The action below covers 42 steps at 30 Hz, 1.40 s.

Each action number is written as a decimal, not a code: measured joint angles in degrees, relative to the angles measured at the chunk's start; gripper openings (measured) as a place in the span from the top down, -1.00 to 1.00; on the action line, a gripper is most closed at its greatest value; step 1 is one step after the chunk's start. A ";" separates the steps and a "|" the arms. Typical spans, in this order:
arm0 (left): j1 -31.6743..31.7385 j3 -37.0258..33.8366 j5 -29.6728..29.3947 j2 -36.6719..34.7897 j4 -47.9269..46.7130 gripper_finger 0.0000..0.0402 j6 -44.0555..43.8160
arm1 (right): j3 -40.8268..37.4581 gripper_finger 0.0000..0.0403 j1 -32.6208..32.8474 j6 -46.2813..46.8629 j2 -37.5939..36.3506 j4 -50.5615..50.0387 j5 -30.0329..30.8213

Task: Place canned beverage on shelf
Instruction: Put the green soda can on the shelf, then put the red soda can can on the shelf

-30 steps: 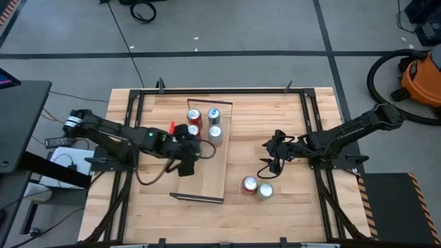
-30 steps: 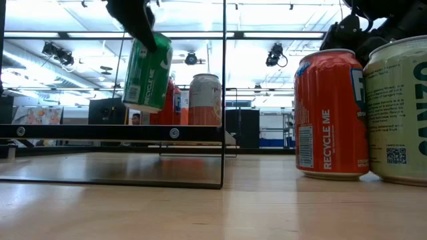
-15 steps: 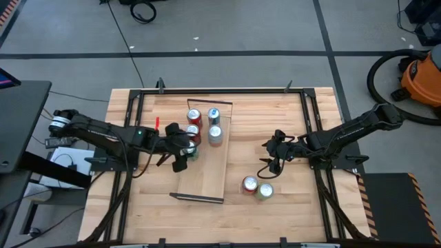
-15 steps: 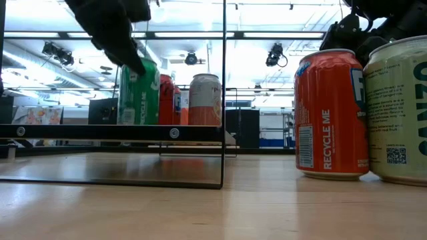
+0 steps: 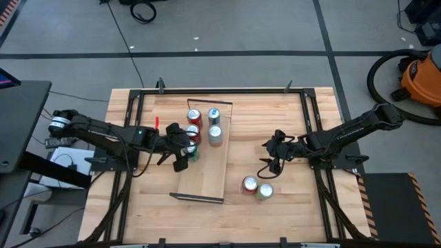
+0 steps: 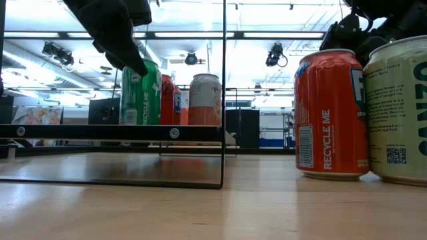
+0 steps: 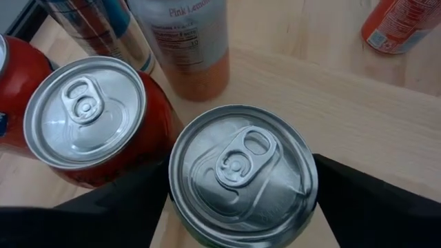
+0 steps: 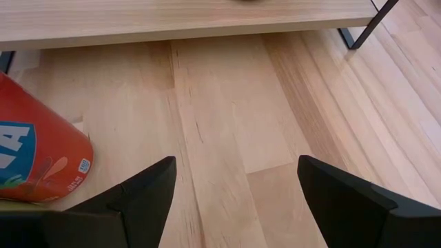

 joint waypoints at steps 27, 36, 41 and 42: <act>-3.40 9.40 -2.57 1.53 2.93 -0.86 5.70 | 0.00 -0.56 0.00 -0.55 0.02 0.80 -0.03; -6.19 9.35 -2.42 7.63 12.40 -0.86 7.17 | 3.78 -0.56 2.22 -2.91 -0.76 0.91 -6.18; -6.02 10.53 -1.32 9.80 14.39 -0.86 6.74 | 7.20 -0.56 6.31 -3.45 -0.59 -3.01 -4.62; -6.01 11.47 -1.33 10.61 14.42 -0.86 6.78 | 8.13 -0.56 7.35 -2.74 -0.59 -4.73 -3.38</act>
